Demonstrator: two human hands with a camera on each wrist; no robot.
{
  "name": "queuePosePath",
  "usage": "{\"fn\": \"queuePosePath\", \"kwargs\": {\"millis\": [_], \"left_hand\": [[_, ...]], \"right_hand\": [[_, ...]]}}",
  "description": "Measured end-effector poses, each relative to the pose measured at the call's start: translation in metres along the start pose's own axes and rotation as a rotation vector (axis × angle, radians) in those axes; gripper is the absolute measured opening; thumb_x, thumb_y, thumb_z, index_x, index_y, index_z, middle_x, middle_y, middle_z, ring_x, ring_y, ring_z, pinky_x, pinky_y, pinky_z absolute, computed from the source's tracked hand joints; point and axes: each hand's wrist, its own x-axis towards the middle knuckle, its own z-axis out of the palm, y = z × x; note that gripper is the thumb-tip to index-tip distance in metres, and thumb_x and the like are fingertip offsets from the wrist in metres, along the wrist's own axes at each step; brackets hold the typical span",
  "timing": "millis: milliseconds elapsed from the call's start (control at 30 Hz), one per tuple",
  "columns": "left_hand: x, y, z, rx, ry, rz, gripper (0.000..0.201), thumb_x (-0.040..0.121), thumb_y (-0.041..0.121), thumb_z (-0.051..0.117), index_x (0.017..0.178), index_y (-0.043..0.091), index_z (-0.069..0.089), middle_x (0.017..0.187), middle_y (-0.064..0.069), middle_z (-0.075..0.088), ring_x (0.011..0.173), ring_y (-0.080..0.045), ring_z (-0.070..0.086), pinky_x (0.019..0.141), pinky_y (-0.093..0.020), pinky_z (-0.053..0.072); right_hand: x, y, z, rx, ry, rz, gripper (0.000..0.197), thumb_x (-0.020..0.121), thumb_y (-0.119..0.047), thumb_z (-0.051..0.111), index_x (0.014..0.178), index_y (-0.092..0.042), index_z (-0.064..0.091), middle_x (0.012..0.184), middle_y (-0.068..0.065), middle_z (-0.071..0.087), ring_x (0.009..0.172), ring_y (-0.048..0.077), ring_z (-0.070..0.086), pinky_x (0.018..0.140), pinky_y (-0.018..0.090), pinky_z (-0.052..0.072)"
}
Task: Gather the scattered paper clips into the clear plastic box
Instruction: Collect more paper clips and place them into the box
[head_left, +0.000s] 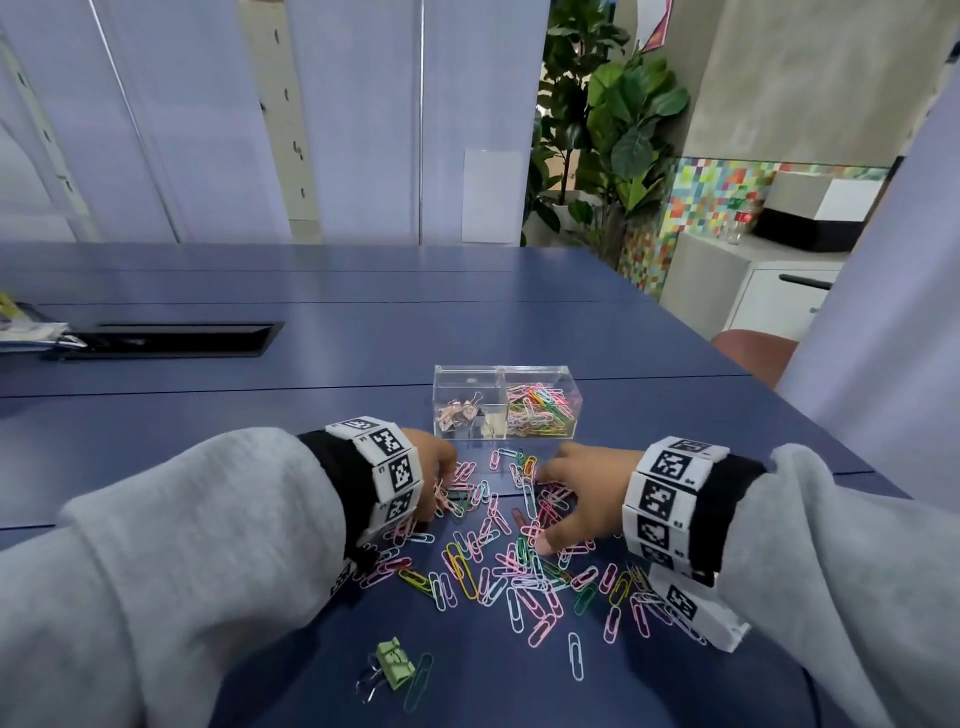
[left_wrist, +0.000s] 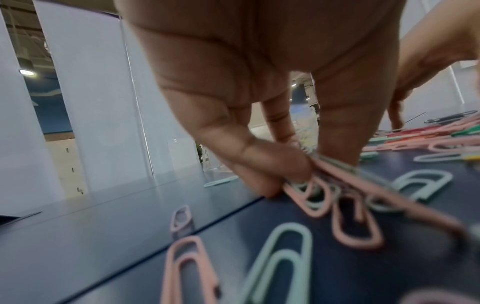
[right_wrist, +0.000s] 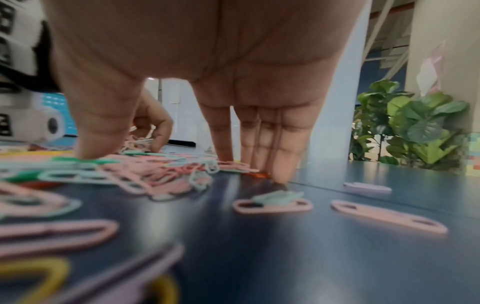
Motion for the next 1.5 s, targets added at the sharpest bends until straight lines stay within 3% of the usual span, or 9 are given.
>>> {"fn": "queuePosePath", "kwargs": {"millis": [167,267,467,600,800,967,1167,1267,1500], "left_hand": [[0.003,-0.001,0.002,-0.076,0.089,0.05,0.022,0.075,0.013,0.069,0.082,0.023,0.051,0.076,0.006,0.052,0.078,-0.017,0.051,0.052,-0.02,0.035],[0.002,-0.001,0.002,-0.138,0.117,0.073,0.027,0.074,0.01,0.068,0.065,0.027,0.048,0.068,0.01,0.052,0.071,-0.015,0.054,0.05,-0.019,0.038],[-0.004,-0.004,-0.003,-0.407,0.175,0.109,0.027,0.072,0.004,0.069,0.061,0.025,0.056,0.056,0.01,0.057,0.036,0.004,0.052,0.045,-0.01,0.045],[-0.009,-0.006,-0.014,-0.655,0.214,0.161,0.031,0.074,-0.005,0.068,0.063,0.021,0.058,0.059,0.0,0.061,0.046,-0.009,0.059,0.065,-0.029,0.058],[0.003,0.002,-0.038,-0.828,0.319,0.22,0.029,0.076,-0.009,0.067,0.064,0.017,0.058,0.061,-0.007,0.062,0.043,-0.008,0.06,0.057,-0.025,0.058],[0.016,0.007,-0.053,-0.882,0.371,0.244,0.029,0.076,-0.009,0.067,0.064,0.016,0.059,0.06,-0.007,0.061,0.043,-0.009,0.062,0.063,-0.029,0.059],[0.046,0.016,-0.076,-0.831,0.489,0.212,0.029,0.076,-0.003,0.067,0.062,0.02,0.057,0.061,-0.002,0.06,0.058,-0.021,0.064,0.078,-0.045,0.059],[0.066,0.025,-0.085,-0.765,0.545,0.186,0.027,0.076,0.004,0.068,0.062,0.023,0.055,0.059,0.003,0.06,0.059,-0.018,0.064,0.076,-0.037,0.059],[0.098,0.044,-0.077,-0.555,0.487,0.142,0.015,0.078,0.012,0.066,0.074,0.026,0.061,0.074,0.005,0.06,0.077,-0.015,0.062,0.072,-0.022,0.048]], "right_hand": [[-0.002,-0.011,0.0,0.033,0.042,-0.076,0.048,0.076,-0.035,0.071,0.119,-0.022,0.054,0.122,0.004,0.053,0.111,0.024,0.054,0.09,0.032,0.044],[-0.002,-0.015,0.0,0.031,0.035,-0.097,0.032,0.078,-0.018,0.065,0.11,-0.019,0.058,0.115,0.006,0.06,0.102,0.025,0.057,0.081,0.031,0.046],[-0.008,-0.011,-0.003,0.024,0.002,-0.118,0.025,0.079,-0.012,0.063,0.103,-0.016,0.06,0.086,-0.002,0.051,0.081,0.018,0.048,0.067,0.025,0.039],[-0.015,0.001,-0.013,0.098,0.087,-0.095,0.013,0.076,-0.013,0.066,0.081,-0.023,0.059,0.062,-0.013,0.047,0.058,0.008,0.047,0.053,0.02,0.037],[-0.003,0.027,-0.064,0.327,0.33,-0.047,0.025,0.077,-0.007,0.063,0.065,-0.026,0.052,0.058,-0.011,0.055,0.042,0.002,0.052,0.048,0.015,0.046],[0.034,0.039,-0.091,0.36,0.559,0.066,0.014,0.077,-0.011,0.065,0.074,-0.022,0.057,0.07,-0.008,0.055,0.071,0.016,0.055,0.066,0.026,0.043],[0.069,0.043,-0.084,0.236,0.419,0.09,0.026,0.08,-0.019,0.068,0.106,-0.018,0.066,0.108,0.001,0.067,0.103,0.018,0.061,0.08,0.025,0.045],[0.068,0.053,-0.077,0.323,0.425,0.062,0.029,0.079,-0.018,0.069,0.108,-0.017,0.067,0.109,-0.001,0.069,0.103,0.015,0.062,0.085,0.021,0.045],[0.041,0.072,-0.065,0.383,0.481,0.014,0.025,0.083,-0.007,0.057,0.104,-0.016,0.068,0.105,0.0,0.07,0.084,0.004,0.055,0.066,0.01,0.038]]}}
